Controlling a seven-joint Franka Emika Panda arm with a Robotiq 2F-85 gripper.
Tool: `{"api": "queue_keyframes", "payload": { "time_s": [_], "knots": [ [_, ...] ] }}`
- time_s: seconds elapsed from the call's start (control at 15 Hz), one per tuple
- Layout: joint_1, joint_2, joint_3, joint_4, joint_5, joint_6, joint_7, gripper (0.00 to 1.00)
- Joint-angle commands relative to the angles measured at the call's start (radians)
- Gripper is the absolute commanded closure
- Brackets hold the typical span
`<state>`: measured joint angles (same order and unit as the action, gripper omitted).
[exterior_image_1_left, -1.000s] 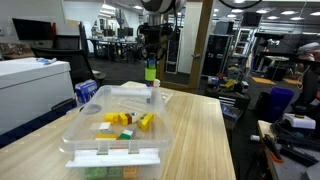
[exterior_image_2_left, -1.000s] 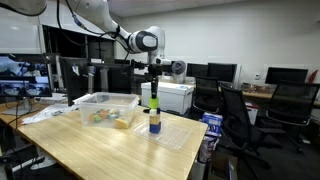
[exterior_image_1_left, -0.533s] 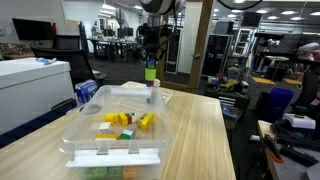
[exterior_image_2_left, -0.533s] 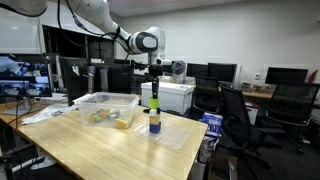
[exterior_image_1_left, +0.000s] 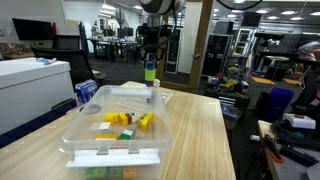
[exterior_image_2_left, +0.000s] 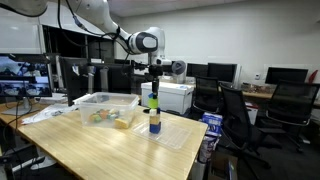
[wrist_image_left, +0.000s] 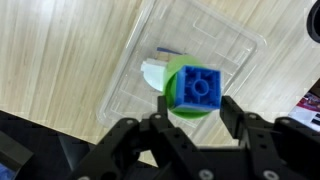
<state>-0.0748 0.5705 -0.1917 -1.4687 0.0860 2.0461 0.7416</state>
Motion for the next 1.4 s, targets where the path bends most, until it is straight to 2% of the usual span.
{"api": "queue_keyframes", "payload": {
  "time_s": [0.0, 0.13, 0.53, 0.93, 1.13, 1.33],
  "knots": [
    [-0.005, 0.003, 0.008, 0.010, -0.002, -0.004, -0.003, 0.11],
    [-0.004, 0.003, 0.008, 0.010, -0.002, -0.004, -0.002, 0.00],
    [0.004, -0.006, 0.005, 0.005, -0.012, -0.018, 0.011, 0.00],
    [0.071, -0.116, 0.010, -0.061, -0.087, -0.024, 0.000, 0.00],
    [0.089, -0.154, 0.042, -0.075, -0.101, -0.057, -0.054, 0.00],
    [0.131, -0.199, 0.088, -0.164, -0.139, -0.040, -0.136, 0.00]
  ]
}}
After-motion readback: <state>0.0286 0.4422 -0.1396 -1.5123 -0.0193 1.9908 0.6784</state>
